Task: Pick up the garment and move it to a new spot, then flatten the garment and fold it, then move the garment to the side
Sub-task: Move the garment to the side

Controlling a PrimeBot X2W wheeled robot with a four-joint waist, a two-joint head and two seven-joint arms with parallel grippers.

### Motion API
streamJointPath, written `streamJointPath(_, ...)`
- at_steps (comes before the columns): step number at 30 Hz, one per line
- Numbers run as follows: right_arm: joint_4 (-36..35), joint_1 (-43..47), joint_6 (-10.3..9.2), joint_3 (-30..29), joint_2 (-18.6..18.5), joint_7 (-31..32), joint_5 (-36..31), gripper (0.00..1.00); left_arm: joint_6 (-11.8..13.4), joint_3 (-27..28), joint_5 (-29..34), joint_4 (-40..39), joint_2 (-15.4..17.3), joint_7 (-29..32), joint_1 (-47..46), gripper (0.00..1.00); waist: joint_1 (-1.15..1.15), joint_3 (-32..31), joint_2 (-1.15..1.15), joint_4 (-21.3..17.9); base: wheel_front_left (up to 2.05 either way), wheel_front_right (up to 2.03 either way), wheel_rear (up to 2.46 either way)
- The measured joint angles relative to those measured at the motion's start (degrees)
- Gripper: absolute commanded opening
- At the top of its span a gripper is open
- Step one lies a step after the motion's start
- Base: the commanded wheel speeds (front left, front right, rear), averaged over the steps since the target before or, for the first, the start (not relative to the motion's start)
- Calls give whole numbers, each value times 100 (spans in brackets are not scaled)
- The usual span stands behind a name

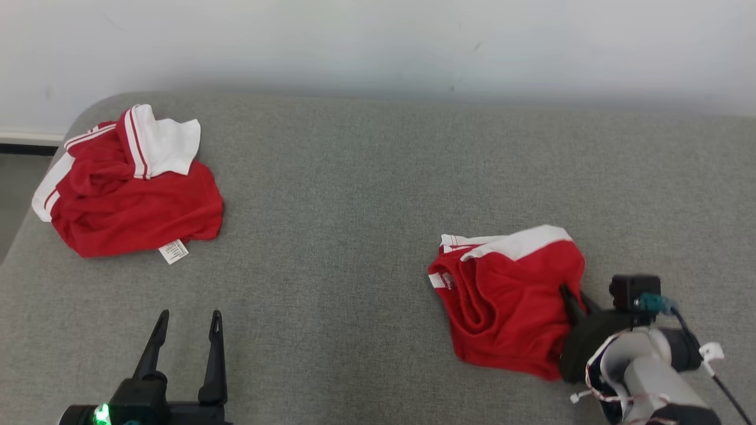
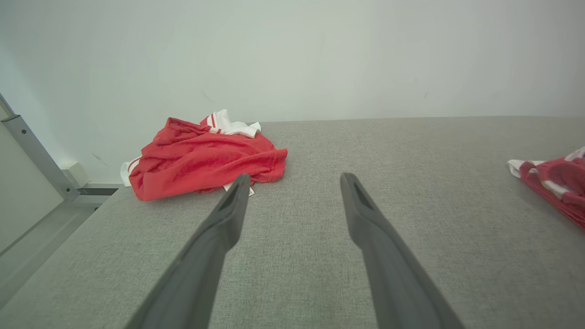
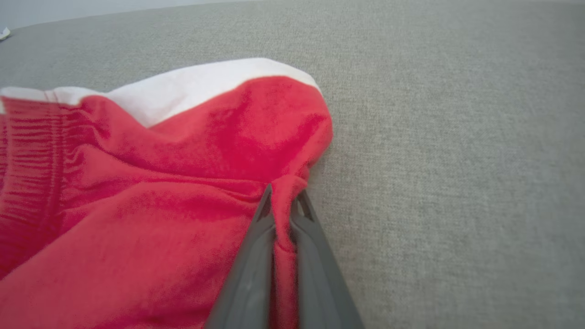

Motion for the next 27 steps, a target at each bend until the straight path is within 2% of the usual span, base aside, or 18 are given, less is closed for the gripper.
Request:
streamJointPath(10,-303,-1230,0,619,-781,133,119,0,-23,-94,-131,-336,-78,0,-427,100,0,570,0,-66,0,0,0)
streamJointPath(15,-428,-1741,0,725,-1496,183,209,0,-14,-109,-68,-673,-94,1,-755,100,1,1064,1,-132,0,0,0)
streamJointPath(17,-439,-1798,1,732,-1639,192,236,0,-11,-96,-46,-762,-91,0,-809,100,1,1164,1,-147,0,0,0)
streamJointPath(22,-509,-2131,0,725,-2146,186,325,0,-21,-38,54,-1120,40,0,-1026,100,2,1650,1,-274,0,0,0)
streamJointPath(27,-599,-2338,0,725,-2501,207,364,0,-55,1,133,-1382,247,0,-1174,100,2,2014,1,-530,0,0,0)
